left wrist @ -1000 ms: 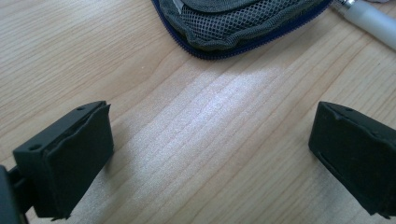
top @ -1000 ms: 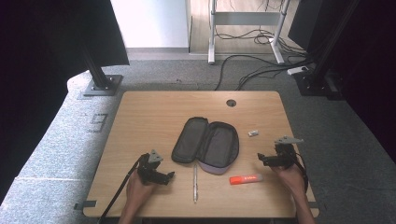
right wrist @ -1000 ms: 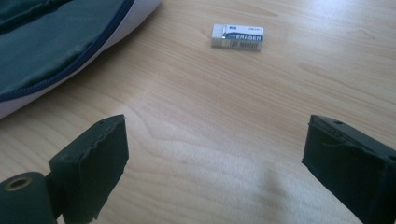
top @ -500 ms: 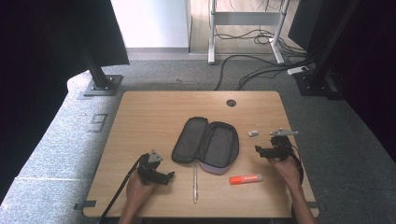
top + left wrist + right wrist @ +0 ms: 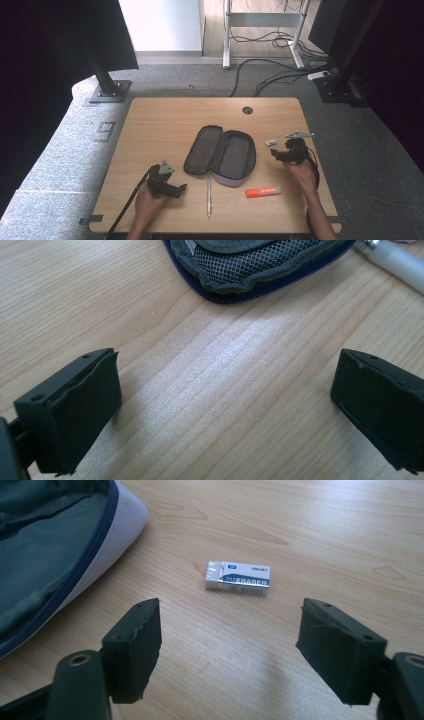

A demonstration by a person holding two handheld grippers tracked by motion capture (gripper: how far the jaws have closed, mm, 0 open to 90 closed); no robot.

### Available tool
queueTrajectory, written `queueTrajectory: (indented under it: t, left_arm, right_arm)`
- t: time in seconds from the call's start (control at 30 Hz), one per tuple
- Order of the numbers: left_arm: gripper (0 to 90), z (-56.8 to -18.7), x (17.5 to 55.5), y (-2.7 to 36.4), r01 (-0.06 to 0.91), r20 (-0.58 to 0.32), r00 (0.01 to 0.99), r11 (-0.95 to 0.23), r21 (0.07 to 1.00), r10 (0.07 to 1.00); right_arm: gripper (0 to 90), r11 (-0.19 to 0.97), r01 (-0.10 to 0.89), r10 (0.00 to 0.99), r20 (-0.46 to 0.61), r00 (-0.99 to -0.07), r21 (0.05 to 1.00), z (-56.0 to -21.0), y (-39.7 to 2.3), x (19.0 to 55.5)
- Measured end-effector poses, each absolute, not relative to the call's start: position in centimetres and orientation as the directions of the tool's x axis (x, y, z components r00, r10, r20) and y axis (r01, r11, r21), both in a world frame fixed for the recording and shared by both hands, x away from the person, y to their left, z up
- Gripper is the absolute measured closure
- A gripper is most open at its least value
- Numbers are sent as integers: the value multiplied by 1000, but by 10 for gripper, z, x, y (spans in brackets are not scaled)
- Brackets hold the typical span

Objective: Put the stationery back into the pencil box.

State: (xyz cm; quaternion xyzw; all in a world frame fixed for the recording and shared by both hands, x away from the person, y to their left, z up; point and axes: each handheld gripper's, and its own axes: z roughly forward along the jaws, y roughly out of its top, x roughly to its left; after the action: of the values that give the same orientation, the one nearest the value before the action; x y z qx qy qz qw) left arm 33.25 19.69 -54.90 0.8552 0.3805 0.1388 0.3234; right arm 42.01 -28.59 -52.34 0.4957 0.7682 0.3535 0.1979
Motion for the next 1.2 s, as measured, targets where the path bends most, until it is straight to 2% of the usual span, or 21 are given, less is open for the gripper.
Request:
queueTrajectory:
  t: [0.43,1.2]
  left_arm:
    - [0,-549,332,197,561,-8,672,-501,659,741]
    - [0,-549,332,197,561,-9,672,-501,659,741]
  right_arm:
    - [364,253,632,901,60,-430,732,-528,-277,442]
    - [448,274,656,911,30,-412,704,-542,-266,466]
